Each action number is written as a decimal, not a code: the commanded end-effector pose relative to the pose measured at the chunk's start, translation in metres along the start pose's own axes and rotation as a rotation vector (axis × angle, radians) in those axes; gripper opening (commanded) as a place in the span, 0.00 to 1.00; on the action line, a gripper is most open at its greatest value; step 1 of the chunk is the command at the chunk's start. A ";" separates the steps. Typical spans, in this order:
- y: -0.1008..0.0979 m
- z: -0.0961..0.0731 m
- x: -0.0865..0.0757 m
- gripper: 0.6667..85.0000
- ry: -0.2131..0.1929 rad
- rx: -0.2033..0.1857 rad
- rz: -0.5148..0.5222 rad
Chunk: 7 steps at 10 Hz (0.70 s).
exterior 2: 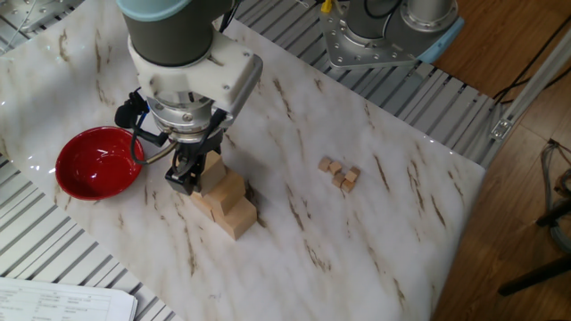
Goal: Stack the blocks into a pyramid shape
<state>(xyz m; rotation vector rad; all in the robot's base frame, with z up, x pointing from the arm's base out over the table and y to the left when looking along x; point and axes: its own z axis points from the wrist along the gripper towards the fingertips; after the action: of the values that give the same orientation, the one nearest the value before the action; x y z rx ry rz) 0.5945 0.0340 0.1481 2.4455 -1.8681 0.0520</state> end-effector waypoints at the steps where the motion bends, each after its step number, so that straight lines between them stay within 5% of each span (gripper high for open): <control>1: -0.001 0.000 -0.004 0.00 -0.027 0.012 0.029; 4: -0.005 -0.001 -0.002 0.00 -0.021 0.029 0.050; 7: 0.004 -0.003 0.001 0.00 -0.017 -0.003 0.063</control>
<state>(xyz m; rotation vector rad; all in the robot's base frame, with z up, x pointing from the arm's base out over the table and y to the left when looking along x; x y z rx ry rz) 0.5951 0.0335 0.1486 2.4170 -1.9291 0.0556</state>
